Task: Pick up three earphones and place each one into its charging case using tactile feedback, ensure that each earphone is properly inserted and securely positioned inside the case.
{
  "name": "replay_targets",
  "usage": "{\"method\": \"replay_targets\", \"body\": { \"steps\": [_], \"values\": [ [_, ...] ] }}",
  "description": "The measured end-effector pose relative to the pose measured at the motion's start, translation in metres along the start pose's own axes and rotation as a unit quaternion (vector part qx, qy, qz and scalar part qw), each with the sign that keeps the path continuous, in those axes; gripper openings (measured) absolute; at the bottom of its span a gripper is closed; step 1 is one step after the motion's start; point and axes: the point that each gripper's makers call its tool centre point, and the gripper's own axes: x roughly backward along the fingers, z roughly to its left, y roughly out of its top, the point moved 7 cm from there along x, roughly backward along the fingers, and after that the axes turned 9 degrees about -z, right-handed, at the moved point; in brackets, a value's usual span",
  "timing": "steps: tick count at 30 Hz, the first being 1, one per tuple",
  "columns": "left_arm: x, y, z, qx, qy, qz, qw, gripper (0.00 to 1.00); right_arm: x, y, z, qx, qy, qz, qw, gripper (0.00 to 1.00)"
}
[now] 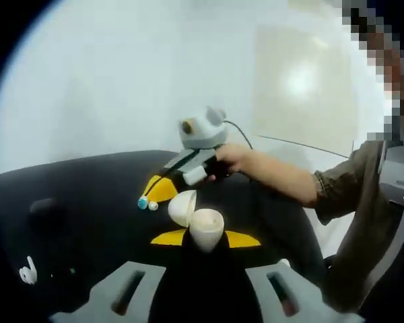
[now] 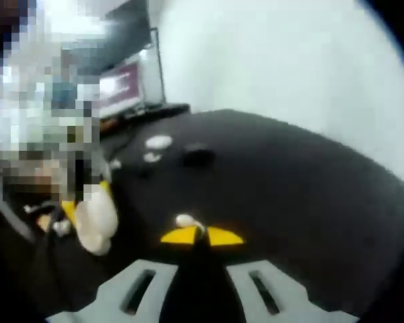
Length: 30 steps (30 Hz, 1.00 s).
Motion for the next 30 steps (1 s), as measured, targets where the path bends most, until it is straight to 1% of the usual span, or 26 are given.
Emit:
{"method": "replay_targets", "body": {
  "steps": [1, 3, 4, 6, 7, 8, 9, 10, 11, 12, 13, 14, 15, 16, 17, 18, 19, 20, 21, 22, 24, 25, 27, 28, 29, 30],
  "values": [
    [0.0, 0.0, 0.0, -0.001, 0.0, 0.0, 1.0, 0.18, 0.0, 0.002, 0.003, 0.03, -0.003, 0.002, 0.9995, 0.06],
    [0.0, 0.0, 0.0, -0.001, 0.002, 0.001, 1.0, 0.18, 0.001, 0.005, 0.007, 0.071, -0.003, 0.009, 0.9974, 0.05],
    [0.0, 0.0, 0.001, -0.001, 0.003, 0.001, 1.0, 0.18, 0.001, 0.008, 0.008, 0.087, 0.001, 0.003, 0.9962, 0.05],
    [0.0, 0.0, 0.002, 0.0, 0.006, 0.002, 1.0, 0.18, 0.006, 0.022, 0.012, 0.111, -0.008, -0.033, 0.9932, 0.05],
    [0.0, 0.0, 0.002, 0.001, 0.008, 0.002, 1.0, 0.18, 0.011, 0.029, 0.014, 0.127, -0.011, -0.05, 0.9906, 0.05],
    [0.0, 0.0, 0.002, 0.0, 0.009, 0.002, 1.0, 0.18, 0.018, 0.037, 0.016, 0.152, -0.013, -0.068, 0.986, 0.05],
    [0.0, 0.0, 0.003, -0.001, 0.011, 0.003, 0.9999, 0.18, 0.026, 0.045, 0.02, 0.193, -0.013, -0.079, 0.9779, 0.05],
    [0.0, 0.0, 0.003, -0.001, 0.013, 0.004, 0.9999, 0.18, 0.035, 0.052, 0.022, 0.228, -0.022, -0.091, 0.969, 0.05],
    [0.0, 0.0, 0.004, -0.001, 0.016, 0.005, 0.9999, 0.18, 0.046, 0.061, 0.028, 0.272, -0.031, -0.106, 0.9561, 0.05],
    [0.0, -0.001, 0.005, -0.001, 0.017, 0.006, 0.9998, 0.18, 0.053, 0.066, 0.036, 0.308, -0.028, -0.121, 0.9434, 0.05],
    [0.0, -0.001, 0.006, 0.0, 0.018, 0.006, 0.9998, 0.18, 0.056, 0.069, 0.043, 0.331, -0.017, -0.131, 0.9344, 0.05],
    [-0.001, -0.001, 0.006, 0.0, 0.019, 0.006, 0.9998, 0.18, 0.059, 0.071, 0.056, 0.369, 0.005, -0.14, 0.919, 0.05],
    [-0.001, -0.001, 0.006, 0.0, 0.018, 0.006, 0.9998, 0.18, 0.061, 0.071, 0.069, 0.407, 0.03, -0.146, 0.9011, 0.05],
    [-0.001, -0.001, 0.007, 0.001, 0.018, 0.006, 0.9998, 0.18, 0.059, 0.069, 0.082, 0.428, 0.06, -0.147, 0.8897, 0.05],
    [-0.001, -0.001, 0.007, 0.003, 0.019, 0.006, 0.9998, 0.18, 0.057, 0.067, 0.091, 0.43, 0.077, -0.144, 0.8881, 0.05],
    [-0.001, -0.001, 0.008, 0.005, 0.02, 0.007, 0.9998, 0.18, 0.053, 0.064, 0.095, 0.422, 0.082, -0.13, 0.8934, 0.05],
    [-0.001, -0.001, 0.008, 0.006, 0.02, 0.007, 0.9998, 0.18, 0.05, 0.06, 0.098, 0.447, 0.083, -0.106, 0.8843, 0.05],
    [-0.001, -0.001, 0.009, 0.007, 0.021, 0.007, 0.9997, 0.18, 0.046, 0.055, 0.098, 0.464, 0.086, -0.089, 0.8773, 0.05],
    [-0.001, -0.001, 0.009, 0.008, 0.022, 0.007, 0.9997, 0.18, 0.042, 0.048, 0.096, 0.474, 0.079, -0.058, 0.8753, 0.05],
    [-0.001, -0.001, 0.009, 0.008, 0.023, 0.008, 0.9997, 0.18, 0.04, 0.044, 0.094, 0.482, 0.075, -0.041, 0.8718, 0.05],
    [-0.001, -0.001, 0.009, 0.007, 0.023, 0.008, 0.9997, 0.18, 0.034, 0.035, 0.09, 0.518, 0.067, -0.004, 0.8529, 0.05],
    [-0.001, -0.001, 0.009, 0.007, 0.023, 0.008, 0.9997, 0.18, 0.031, 0.032, 0.089, 0.522, 0.063, 0.006, 0.8505, 0.05],
    [-0.001, -0.001, 0.008, 0.007, 0.023, 0.008, 0.9997, 0.18, 0.028, 0.029, 0.091, 0.528, 0.065, 0.008, 0.8469, 0.05],
    [-0.001, -0.001, 0.009, 0.008, 0.023, 0.007, 0.9997, 0.18, 0.028, 0.029, 0.091, 0.535, 0.062, 0.01, 0.8423, 0.05],
    [-0.001, -0.001, 0.009, 0.009, 0.023, 0.007, 0.9997, 0.18, 0.029, 0.031, 0.092, 0.552, 0.057, 0.011, 0.8321, 0.05],
    [-0.001, -0.001, 0.009, 0.01, 0.023, 0.007, 0.9997, 0.18, 0.029, 0.032, 0.092, 0.558, 0.052, 0.012, 0.8282, 0.05]
  ]
}}
